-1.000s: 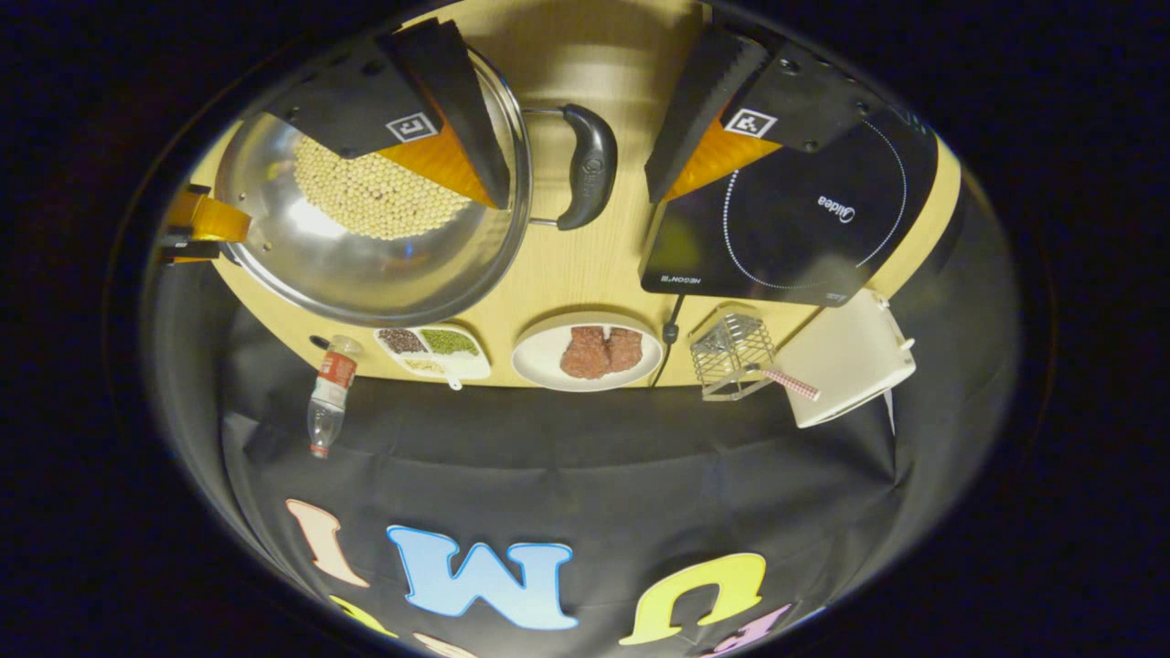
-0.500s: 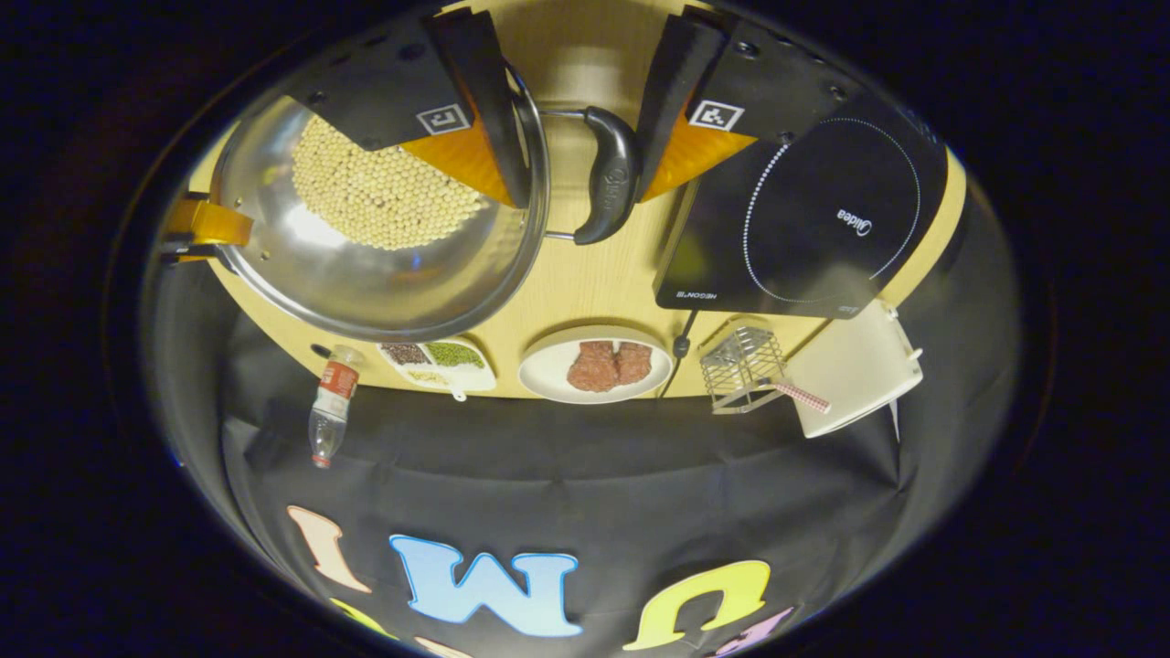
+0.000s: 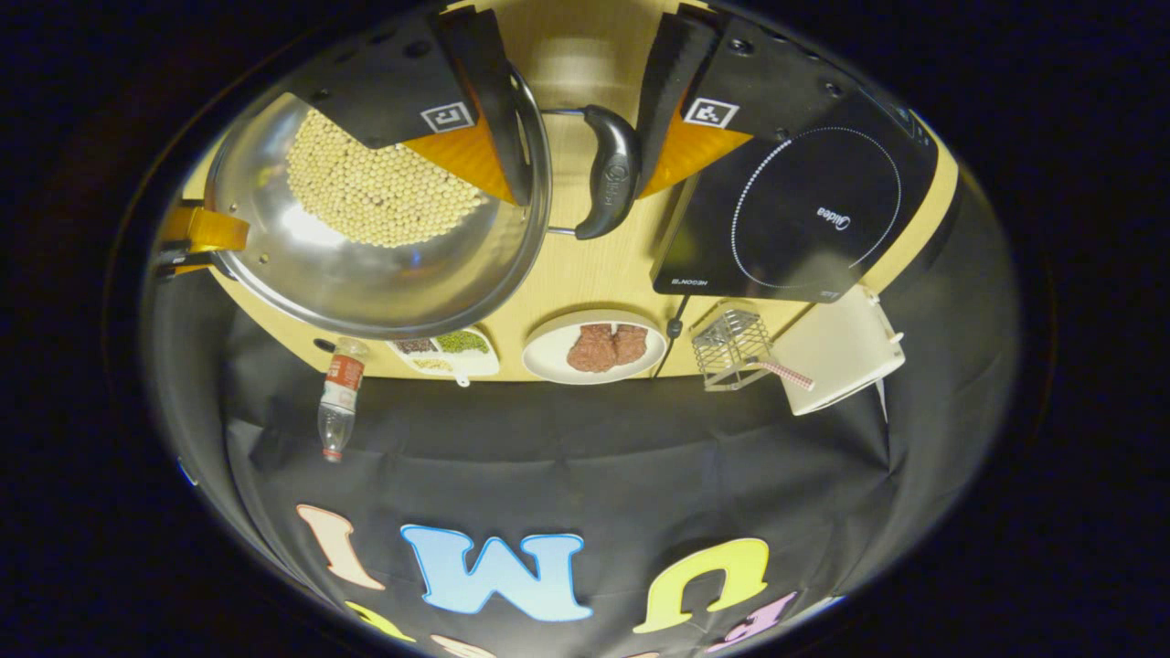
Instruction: First push the handle of the pot to place it horizontally, then grasp the pot with both hands and set it on the induction cooktop.
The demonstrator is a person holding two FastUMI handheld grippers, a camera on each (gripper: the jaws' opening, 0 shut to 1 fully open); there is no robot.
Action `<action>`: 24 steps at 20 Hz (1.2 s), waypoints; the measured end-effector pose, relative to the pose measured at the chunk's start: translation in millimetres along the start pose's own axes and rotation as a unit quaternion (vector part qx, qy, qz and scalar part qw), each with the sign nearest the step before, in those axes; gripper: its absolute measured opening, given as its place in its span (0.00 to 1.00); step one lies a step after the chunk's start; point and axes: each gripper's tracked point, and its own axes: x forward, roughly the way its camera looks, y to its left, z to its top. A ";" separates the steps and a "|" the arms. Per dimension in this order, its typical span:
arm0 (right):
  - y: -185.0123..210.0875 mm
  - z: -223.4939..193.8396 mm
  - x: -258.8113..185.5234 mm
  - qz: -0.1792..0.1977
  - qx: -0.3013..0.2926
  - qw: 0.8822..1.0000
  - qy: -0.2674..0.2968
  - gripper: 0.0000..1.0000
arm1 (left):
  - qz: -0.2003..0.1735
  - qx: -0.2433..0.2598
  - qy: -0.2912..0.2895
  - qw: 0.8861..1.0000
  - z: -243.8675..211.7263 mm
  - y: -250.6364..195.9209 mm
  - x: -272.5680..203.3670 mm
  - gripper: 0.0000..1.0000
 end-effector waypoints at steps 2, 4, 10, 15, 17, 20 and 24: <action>2.3 4.4 -9.9 0.004 -0.002 1.000 -0.005 0.53 | 0.005 -0.001 -0.009 1.000 6.0 4.2 -11.4 0.69; 7.9 6.6 -21.1 0.006 -0.004 1.000 -0.005 0.53 | 0.008 -0.003 -0.015 1.000 10.8 12.4 -23.4 0.68; 49.5 11.6 -50.7 -0.003 0.006 1.000 -0.011 0.53 | -0.002 -0.004 -0.025 1.000 21.5 60.1 -43.9 0.69; 100.7 11.6 -70.1 -0.016 0.024 0.999 -0.015 0.53 | -0.018 0.004 -0.033 0.999 30.7 116.0 -49.2 0.72; 121.2 12.3 -74.6 -0.021 0.028 0.999 -0.018 0.53 | -0.025 0.005 -0.032 0.999 31.1 139.3 -47.8 0.69; 156.0 15.0 -77.6 -0.026 0.036 0.999 -0.020 0.53 | -0.030 0.008 -0.035 0.999 34.2 177.7 -45.2 0.69; 199.5 18.5 -76.2 -0.028 0.041 0.999 -0.023 0.53 | -0.033 0.009 -0.034 0.999 35.1 225.0 -33.8 0.65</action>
